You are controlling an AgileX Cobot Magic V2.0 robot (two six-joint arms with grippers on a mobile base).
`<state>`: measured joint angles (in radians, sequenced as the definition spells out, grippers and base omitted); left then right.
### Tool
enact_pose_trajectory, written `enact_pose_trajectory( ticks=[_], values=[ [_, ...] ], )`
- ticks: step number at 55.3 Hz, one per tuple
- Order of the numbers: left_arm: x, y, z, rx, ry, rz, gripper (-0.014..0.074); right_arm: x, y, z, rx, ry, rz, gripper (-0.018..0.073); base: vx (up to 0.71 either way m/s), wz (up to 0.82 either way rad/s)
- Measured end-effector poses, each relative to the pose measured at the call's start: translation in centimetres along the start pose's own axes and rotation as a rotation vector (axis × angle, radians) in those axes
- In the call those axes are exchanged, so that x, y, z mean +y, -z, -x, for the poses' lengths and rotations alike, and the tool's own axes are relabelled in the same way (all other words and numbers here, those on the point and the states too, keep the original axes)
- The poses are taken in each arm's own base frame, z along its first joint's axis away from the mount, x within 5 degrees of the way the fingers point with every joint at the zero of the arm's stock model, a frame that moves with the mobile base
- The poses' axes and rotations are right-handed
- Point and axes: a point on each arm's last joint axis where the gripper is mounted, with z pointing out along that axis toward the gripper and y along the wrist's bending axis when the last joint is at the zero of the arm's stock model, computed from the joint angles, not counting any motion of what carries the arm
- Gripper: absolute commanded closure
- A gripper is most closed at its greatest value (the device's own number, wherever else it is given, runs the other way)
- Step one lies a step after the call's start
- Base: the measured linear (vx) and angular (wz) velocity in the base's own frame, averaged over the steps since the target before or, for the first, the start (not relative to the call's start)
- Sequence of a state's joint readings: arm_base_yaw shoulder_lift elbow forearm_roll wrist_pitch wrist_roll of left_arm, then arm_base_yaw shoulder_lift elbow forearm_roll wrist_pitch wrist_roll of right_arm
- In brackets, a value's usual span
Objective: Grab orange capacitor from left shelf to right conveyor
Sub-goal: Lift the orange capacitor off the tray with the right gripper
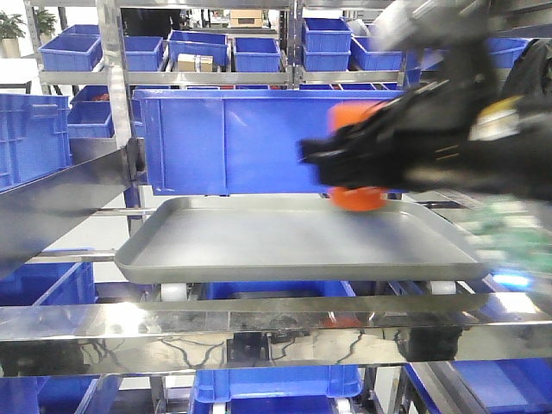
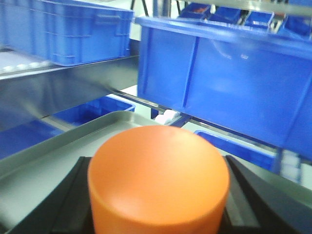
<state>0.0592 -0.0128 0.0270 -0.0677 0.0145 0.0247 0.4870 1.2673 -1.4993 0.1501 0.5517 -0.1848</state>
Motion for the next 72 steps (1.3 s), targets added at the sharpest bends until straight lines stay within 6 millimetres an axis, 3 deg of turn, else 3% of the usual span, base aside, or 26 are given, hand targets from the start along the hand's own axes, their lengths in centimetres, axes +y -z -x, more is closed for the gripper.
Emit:
enact_pose_trajectory(
  ticks=[9, 33, 45, 51, 72],
  values=[
    [0.0, 0.0, 0.0, 0.000, 0.000, 0.000, 0.0603, 0.6, 4.8, -0.9, -0.008, 0.042, 0.017, 0.0242, 0.00, 0.00],
    [0.0, 0.0, 0.0, 0.000, 0.000, 0.000, 0.0603, 2.1, 10.8, -13.5, 0.145, -0.007, 0.067, 0.0242, 0.00, 0.00],
    [0.0, 0.0, 0.0, 0.000, 0.000, 0.000, 0.0603, 2.5, 11.5, -19.1, 0.182, -0.037, 0.063, 0.0242, 0.00, 0.00],
    [0.0, 0.0, 0.0, 0.000, 0.000, 0.000, 0.0603, 2.5, 11.8, -20.9, 0.152, -0.050, 0.050, 0.0242, 0.00, 0.00],
    [0.0, 0.0, 0.0, 0.000, 0.000, 0.000, 0.0603, 2.6, 12.2, -22.5, 0.131, -0.053, 0.040, 0.0242, 0.00, 0.00]
  ],
)
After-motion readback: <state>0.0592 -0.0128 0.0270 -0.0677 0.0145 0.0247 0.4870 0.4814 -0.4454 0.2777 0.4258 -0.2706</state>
